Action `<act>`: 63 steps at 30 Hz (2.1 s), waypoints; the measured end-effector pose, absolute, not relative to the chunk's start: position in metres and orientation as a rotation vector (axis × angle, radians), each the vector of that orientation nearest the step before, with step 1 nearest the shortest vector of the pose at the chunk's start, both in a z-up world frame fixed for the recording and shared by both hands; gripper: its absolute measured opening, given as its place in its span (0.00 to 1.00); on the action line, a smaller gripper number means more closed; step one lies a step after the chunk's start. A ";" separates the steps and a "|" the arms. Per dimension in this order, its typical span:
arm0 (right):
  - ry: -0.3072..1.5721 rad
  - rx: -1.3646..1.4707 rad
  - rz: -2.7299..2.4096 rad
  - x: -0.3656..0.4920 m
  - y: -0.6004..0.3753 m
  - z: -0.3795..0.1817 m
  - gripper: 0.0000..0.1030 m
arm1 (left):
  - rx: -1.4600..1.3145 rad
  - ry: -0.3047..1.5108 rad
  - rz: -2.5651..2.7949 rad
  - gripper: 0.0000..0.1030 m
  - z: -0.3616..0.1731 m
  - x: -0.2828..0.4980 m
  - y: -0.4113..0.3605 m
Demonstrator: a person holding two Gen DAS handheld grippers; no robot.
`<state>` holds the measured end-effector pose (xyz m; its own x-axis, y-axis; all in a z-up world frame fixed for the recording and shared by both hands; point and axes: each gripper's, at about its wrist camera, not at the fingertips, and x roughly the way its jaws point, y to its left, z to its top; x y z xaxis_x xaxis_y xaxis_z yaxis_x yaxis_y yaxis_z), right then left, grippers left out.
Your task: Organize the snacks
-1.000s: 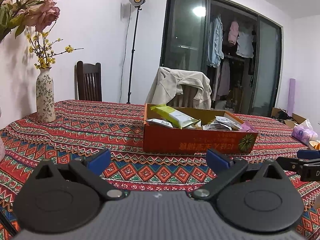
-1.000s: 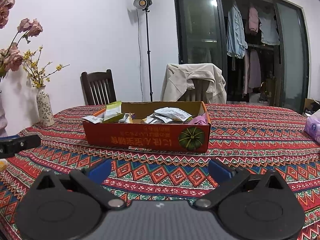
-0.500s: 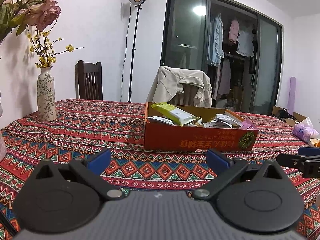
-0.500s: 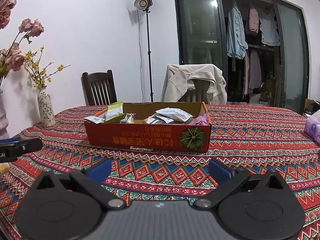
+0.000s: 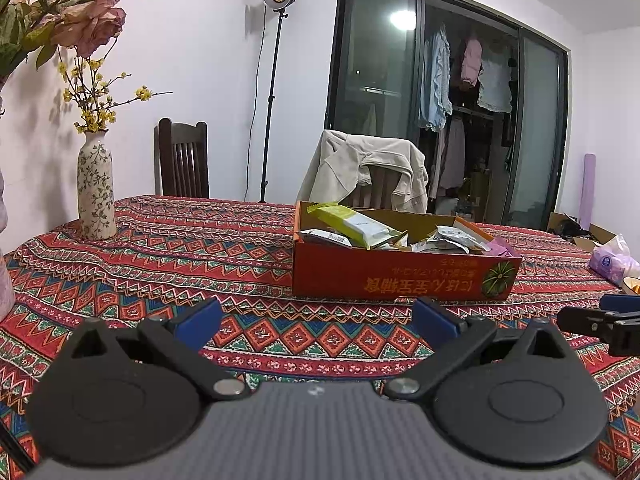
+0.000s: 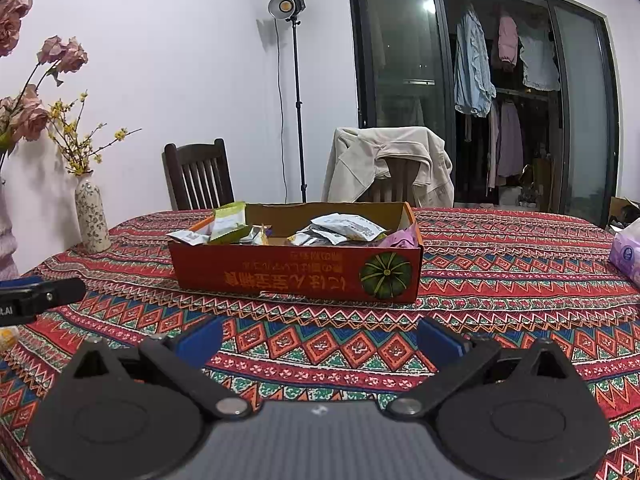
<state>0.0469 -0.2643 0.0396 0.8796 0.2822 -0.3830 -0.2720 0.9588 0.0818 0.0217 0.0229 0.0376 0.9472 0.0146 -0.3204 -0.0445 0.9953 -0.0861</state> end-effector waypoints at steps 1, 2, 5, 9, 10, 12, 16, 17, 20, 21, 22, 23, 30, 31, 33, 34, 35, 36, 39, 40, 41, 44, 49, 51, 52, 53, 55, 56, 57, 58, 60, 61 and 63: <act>0.403 0.026 0.288 0.047 -0.264 0.040 1.00 | -0.093 0.326 0.030 1.00 0.038 0.022 0.023; 0.403 0.026 0.289 0.047 -0.264 0.039 1.00 | -0.093 0.326 0.030 1.00 0.037 0.022 0.023; 0.403 0.026 0.288 0.047 -0.264 0.040 1.00 | -0.093 0.326 0.030 1.00 0.037 0.022 0.023; 0.403 0.026 0.289 0.047 -0.264 0.039 1.00 | -0.094 0.327 0.030 1.00 0.037 0.022 0.023; 0.403 0.026 0.288 0.047 -0.264 0.039 1.00 | -0.095 0.326 0.029 1.00 0.037 0.022 0.023; 0.403 0.026 0.289 0.047 -0.264 0.040 1.00 | -0.094 0.327 0.030 1.00 0.037 0.021 0.023; 0.403 0.027 0.289 0.047 -0.264 0.039 1.00 | -0.094 0.327 0.030 1.00 0.037 0.021 0.023; 0.403 0.026 0.289 0.047 -0.264 0.039 1.00 | -0.094 0.327 0.030 1.00 0.037 0.021 0.023; 0.402 0.026 0.289 0.047 -0.264 0.039 1.00 | -0.095 0.326 0.031 1.00 0.037 0.020 0.023; 0.402 0.026 0.289 0.047 -0.264 0.039 1.00 | -0.095 0.325 0.031 1.00 0.037 0.020 0.023; 0.402 0.026 0.289 0.047 -0.264 0.039 1.00 | -0.094 0.325 0.030 1.00 0.037 0.020 0.023; 0.402 0.026 0.289 0.047 -0.264 0.038 1.00 | -0.094 0.325 0.030 1.00 0.037 0.020 0.023; 0.402 0.026 0.289 0.047 -0.264 0.039 1.00 | -0.095 0.320 0.027 1.00 0.038 0.019 0.022; 0.402 0.026 0.289 0.047 -0.264 0.039 1.00 | -0.095 0.320 0.027 1.00 0.038 0.019 0.022; 0.402 0.025 0.289 0.047 -0.264 0.038 1.00 | -0.095 0.319 0.025 1.00 0.038 0.019 0.022; 0.402 0.026 0.289 0.047 -0.264 0.039 1.00 | -0.094 0.319 0.025 1.00 0.038 0.019 0.022; 0.402 0.025 0.289 0.047 -0.264 0.038 1.00 | -0.094 0.319 0.024 1.00 0.038 0.019 0.022; 0.402 0.026 0.289 0.047 -0.264 0.039 1.00 | -0.094 0.320 0.023 1.00 0.038 0.019 0.022; 0.401 0.025 0.289 0.047 -0.264 0.038 1.00 | -0.095 0.320 0.019 1.00 0.037 0.018 0.022; 0.401 0.026 0.289 0.047 -0.264 0.039 1.00 | -0.095 0.319 0.019 1.00 0.037 0.018 0.022; 0.401 0.025 0.289 0.047 -0.264 0.039 1.00 | -0.096 0.318 0.018 1.00 0.037 0.018 0.023; 0.402 0.025 0.289 0.047 -0.264 0.039 1.00 | -0.096 0.319 0.018 1.00 0.037 0.018 0.023; 0.402 0.025 0.289 0.047 -0.264 0.039 1.00 | -0.104 0.327 0.016 1.00 0.036 0.019 0.024; 0.403 0.025 0.288 0.047 -0.264 0.038 1.00 | -0.108 0.329 0.013 1.00 0.036 0.020 0.024; 0.403 0.025 0.289 0.047 -0.264 0.038 1.00 | -0.111 0.330 0.011 1.00 0.036 0.020 0.024; 0.403 0.025 0.288 0.047 -0.264 0.038 1.00 | -0.114 0.331 0.007 1.00 0.036 0.020 0.024; 0.402 0.025 0.289 0.047 -0.264 0.039 1.00 | -0.115 0.327 0.002 1.00 0.036 0.020 0.025; 0.402 0.024 0.289 0.047 -0.264 0.039 1.00 | -0.113 0.323 0.001 1.00 0.036 0.019 0.024; 0.403 0.024 0.289 0.047 -0.264 0.039 1.00 | -0.109 0.319 0.001 1.00 0.036 0.019 0.024; 0.403 0.024 0.288 0.047 -0.265 0.038 1.00 | -0.107 0.314 0.002 1.00 0.036 0.018 0.023; 0.404 0.024 0.288 0.047 -0.265 0.036 1.00 | -0.106 0.304 0.004 1.00 0.037 0.017 0.023; 0.404 0.024 0.288 0.047 -0.265 0.036 1.00 | -0.108 0.302 0.004 1.00 0.037 0.016 0.023; 0.405 0.024 0.288 0.047 -0.265 0.036 1.00 | -0.111 0.305 0.002 1.00 0.037 0.017 0.024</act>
